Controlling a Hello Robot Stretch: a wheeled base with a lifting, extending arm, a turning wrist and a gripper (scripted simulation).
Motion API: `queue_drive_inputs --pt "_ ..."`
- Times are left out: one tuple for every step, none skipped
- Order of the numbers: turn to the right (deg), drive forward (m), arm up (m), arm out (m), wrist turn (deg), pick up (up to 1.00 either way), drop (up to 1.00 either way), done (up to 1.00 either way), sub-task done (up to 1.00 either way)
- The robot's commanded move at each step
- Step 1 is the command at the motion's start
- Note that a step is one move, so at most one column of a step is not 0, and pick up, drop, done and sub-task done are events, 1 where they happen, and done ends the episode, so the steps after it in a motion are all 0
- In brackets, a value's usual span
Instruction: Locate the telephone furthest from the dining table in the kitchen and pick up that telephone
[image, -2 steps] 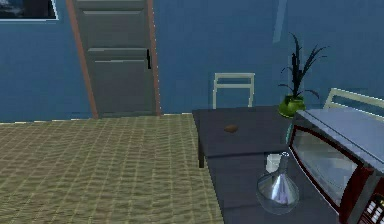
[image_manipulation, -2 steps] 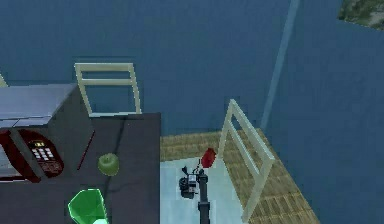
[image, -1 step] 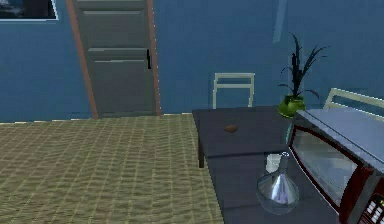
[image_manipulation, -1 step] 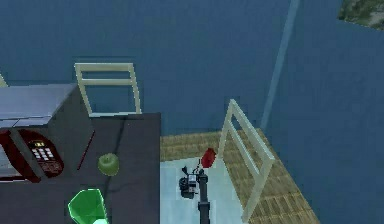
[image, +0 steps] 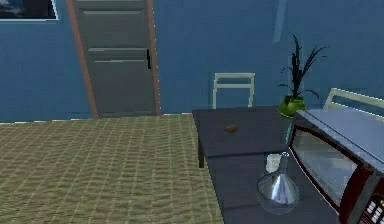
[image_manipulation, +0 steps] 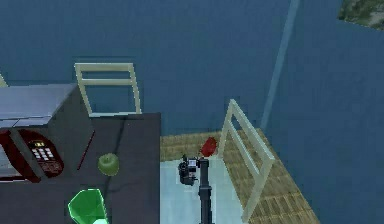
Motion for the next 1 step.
queue_drive_inputs --pt "0.0 0.0 0.0 0.0 0.0 0.0 0.0 1.0 0.0"
